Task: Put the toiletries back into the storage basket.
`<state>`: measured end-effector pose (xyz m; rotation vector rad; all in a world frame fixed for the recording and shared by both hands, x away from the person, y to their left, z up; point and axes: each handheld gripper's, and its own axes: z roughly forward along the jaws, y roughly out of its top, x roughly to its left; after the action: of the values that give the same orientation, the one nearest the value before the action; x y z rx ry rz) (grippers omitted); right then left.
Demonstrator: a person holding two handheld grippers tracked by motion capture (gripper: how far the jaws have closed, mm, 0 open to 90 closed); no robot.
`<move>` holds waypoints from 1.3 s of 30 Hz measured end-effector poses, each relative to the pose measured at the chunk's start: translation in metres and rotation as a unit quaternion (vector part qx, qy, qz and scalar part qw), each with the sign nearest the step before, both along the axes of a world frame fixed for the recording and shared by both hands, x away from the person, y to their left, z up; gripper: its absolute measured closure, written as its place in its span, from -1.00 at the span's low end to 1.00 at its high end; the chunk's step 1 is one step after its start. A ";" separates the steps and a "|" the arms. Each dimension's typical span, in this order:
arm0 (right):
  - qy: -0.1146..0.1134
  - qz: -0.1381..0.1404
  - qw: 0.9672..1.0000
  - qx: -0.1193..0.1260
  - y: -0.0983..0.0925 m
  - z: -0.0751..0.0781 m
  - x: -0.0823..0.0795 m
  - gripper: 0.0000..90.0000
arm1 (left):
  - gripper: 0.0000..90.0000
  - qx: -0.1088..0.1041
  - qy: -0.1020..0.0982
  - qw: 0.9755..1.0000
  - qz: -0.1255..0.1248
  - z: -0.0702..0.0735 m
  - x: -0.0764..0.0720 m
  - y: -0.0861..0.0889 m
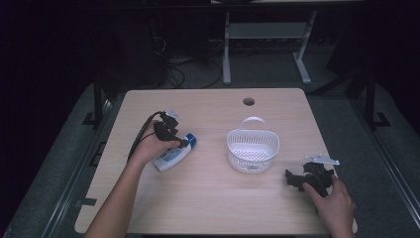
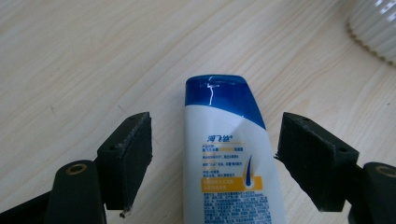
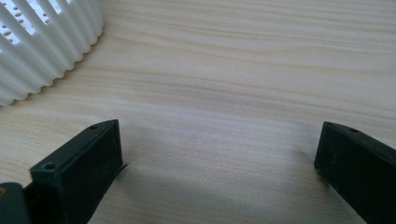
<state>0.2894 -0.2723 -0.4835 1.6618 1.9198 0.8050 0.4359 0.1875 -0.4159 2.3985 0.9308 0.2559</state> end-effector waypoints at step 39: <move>0.000 0.000 1.000 0.000 0.000 0.000 0.000 -0.99 | -0.51 0.085 0.048 0.995 -0.007 -0.029 0.013 -0.032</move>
<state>0.2894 -0.2723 -0.4835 1.6617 1.9197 0.8053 0.4486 0.1556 -0.4452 2.5934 0.9689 0.2231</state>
